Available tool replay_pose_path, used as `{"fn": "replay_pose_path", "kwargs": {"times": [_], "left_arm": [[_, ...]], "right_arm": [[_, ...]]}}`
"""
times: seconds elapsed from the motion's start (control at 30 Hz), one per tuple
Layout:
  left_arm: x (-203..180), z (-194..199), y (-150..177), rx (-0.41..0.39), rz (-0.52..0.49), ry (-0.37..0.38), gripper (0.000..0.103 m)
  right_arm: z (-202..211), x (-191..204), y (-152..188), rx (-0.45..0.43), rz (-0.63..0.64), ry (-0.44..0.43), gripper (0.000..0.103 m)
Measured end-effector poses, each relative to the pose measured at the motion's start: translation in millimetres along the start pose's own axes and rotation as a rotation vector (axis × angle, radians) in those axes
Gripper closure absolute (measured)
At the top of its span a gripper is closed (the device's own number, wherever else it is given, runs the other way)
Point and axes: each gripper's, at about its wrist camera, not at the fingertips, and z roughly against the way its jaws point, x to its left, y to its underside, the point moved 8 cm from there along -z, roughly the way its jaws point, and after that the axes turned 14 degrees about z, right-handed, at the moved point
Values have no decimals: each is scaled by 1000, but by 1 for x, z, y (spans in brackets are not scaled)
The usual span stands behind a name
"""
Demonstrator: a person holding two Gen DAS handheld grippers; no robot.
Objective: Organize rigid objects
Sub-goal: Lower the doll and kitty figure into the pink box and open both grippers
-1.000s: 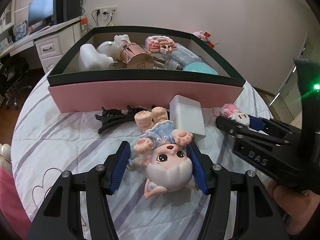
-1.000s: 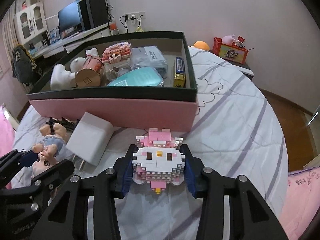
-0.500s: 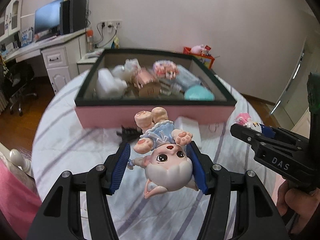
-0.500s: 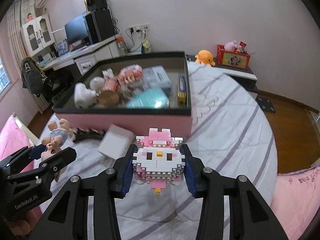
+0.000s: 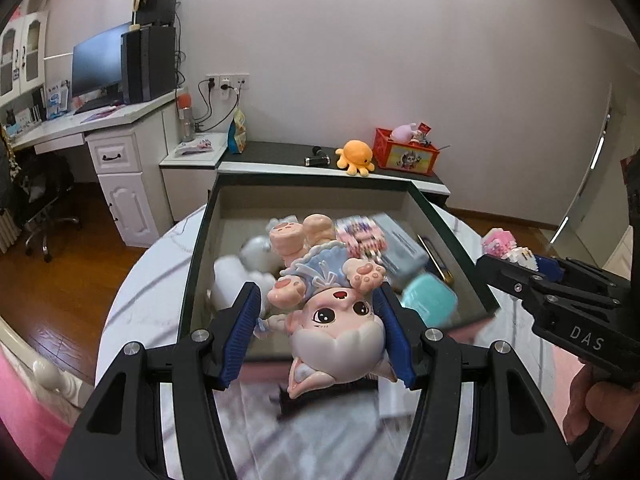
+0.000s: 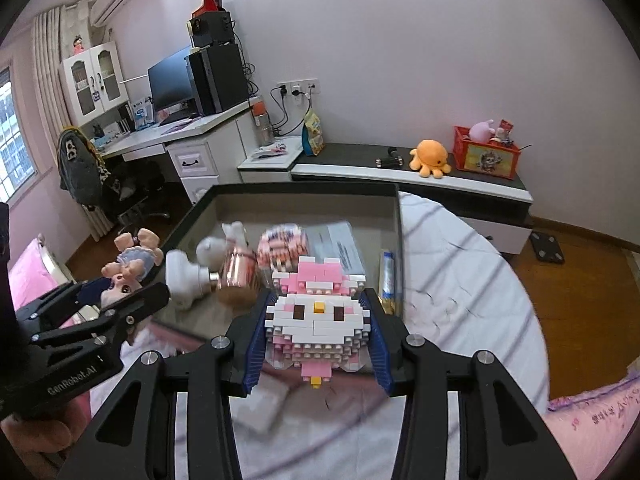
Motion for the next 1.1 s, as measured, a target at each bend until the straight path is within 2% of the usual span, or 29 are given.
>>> {"fn": "replay_pose_path", "kwargs": {"times": [0.33, 0.77, 0.93, 0.97, 1.0, 1.03, 1.07, 1.1], "left_arm": [[0, -42, -14, 28, -1, -18, 44], [3, -55, -12, 39, -6, -33, 44], [8, -59, -12, 47, -11, -62, 42], [9, -58, -12, 40, -19, -75, 39], [9, -56, -14, 29, -26, -84, 28], [9, -52, -16, 14, -30, -89, 13], [9, -47, -19, -9, -32, -91, 7], [9, -43, -21, -26, -33, -90, 0]], "right_arm": [[-52, -12, -15, 43, -10, -1, 59], [-75, -15, -8, 87, -13, -2, 58], [-81, -14, -8, 90, -2, 4, 58], [-81, -13, -9, 90, 0, 5, 55], [-82, -13, -8, 90, 1, 6, 51], [-82, -13, -8, 92, 1, 6, 35], [-82, -12, -8, 91, -2, 1, 18], [-80, -12, -8, 85, -7, 0, 17]]}}
